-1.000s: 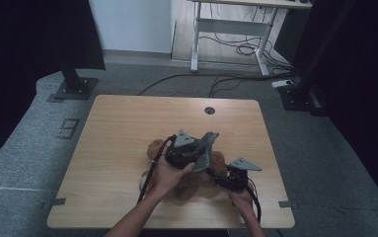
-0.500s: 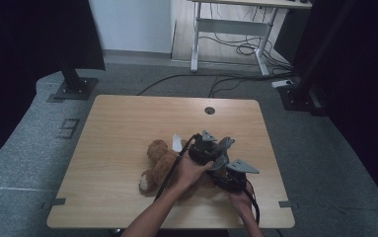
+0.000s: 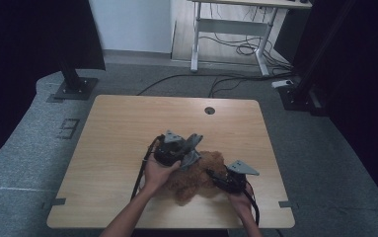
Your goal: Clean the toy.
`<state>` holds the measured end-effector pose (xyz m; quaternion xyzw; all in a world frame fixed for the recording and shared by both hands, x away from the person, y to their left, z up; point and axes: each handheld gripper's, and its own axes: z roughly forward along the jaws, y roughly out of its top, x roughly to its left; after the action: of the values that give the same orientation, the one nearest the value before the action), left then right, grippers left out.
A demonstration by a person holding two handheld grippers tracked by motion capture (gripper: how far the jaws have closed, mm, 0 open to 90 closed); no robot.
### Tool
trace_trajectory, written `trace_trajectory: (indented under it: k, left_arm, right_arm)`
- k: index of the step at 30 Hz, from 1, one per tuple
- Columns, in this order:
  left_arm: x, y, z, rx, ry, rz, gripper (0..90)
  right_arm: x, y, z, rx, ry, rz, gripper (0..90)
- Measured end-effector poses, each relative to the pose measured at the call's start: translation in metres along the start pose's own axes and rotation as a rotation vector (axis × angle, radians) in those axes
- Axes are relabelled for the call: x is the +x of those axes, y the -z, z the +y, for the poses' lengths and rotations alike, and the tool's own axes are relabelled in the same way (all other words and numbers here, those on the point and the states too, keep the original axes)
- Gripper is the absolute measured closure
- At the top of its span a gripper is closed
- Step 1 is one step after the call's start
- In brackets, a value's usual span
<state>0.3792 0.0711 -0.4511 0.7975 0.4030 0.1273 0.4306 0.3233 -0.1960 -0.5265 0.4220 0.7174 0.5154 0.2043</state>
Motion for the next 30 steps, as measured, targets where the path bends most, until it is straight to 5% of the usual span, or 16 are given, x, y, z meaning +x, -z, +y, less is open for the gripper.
trace_trajectory:
  k: [2, 3, 5, 8, 10, 16, 23, 26, 27, 28, 30]
  left_arm:
    - [0.007, 0.004, -0.003, -0.003, 0.016, 0.011, 78.1]
    - [0.023, 0.011, -0.011, 0.005, 0.041, 0.035, 78.0]
    - [0.029, 0.013, -0.014, 0.006, 0.05, 0.042, 78.0]
    - [0.057, 0.02, -0.032, 0.027, 0.107, 0.091, 78.2]
    - [0.07, 0.023, -0.043, 0.027, 0.157, 0.075, 78.2]
    - [0.082, 0.029, -0.051, 0.028, 0.188, 0.07, 78.1]
    - [0.025, 0.039, 0.008, -0.064, 0.034, -0.001, 78.0]
    - [-0.005, 0.02, 0.03, -0.055, -0.013, -0.052, 78.0]
    - [-0.005, 0.02, 0.03, -0.055, -0.013, -0.052, 78.0]
    - [-0.027, 0.001, 0.041, -0.03, -0.043, -0.08, 78.0]
    - [-0.045, -0.021, 0.046, 0.002, -0.068, -0.109, 77.9]
  right_arm:
    - [0.0, 0.0, 0.0, -0.002, 0.004, -0.002, 47.1]
    - [0.001, 0.001, 0.0, -0.001, 0.003, -0.002, 47.1]
    - [0.001, 0.001, 0.0, -0.002, 0.004, -0.002, 47.1]
    - [0.001, 0.0, 0.0, -0.003, 0.007, -0.005, 47.2]
    - [0.001, 0.0, -0.001, -0.005, 0.007, -0.005, 47.2]
    - [0.001, 0.0, -0.001, -0.012, 0.01, -0.002, 47.2]
    - [0.001, 0.0, -0.001, -0.015, 0.01, -0.003, 47.2]
    - [0.001, 0.001, -0.001, -0.015, 0.013, -0.003, 47.2]
    - [0.001, 0.001, -0.001, -0.015, 0.013, -0.003, 47.2]
    - [0.001, 0.001, -0.001, -0.018, 0.015, -0.005, 47.2]
    - [0.001, 0.001, -0.001, -0.018, 0.015, -0.005, 47.2]
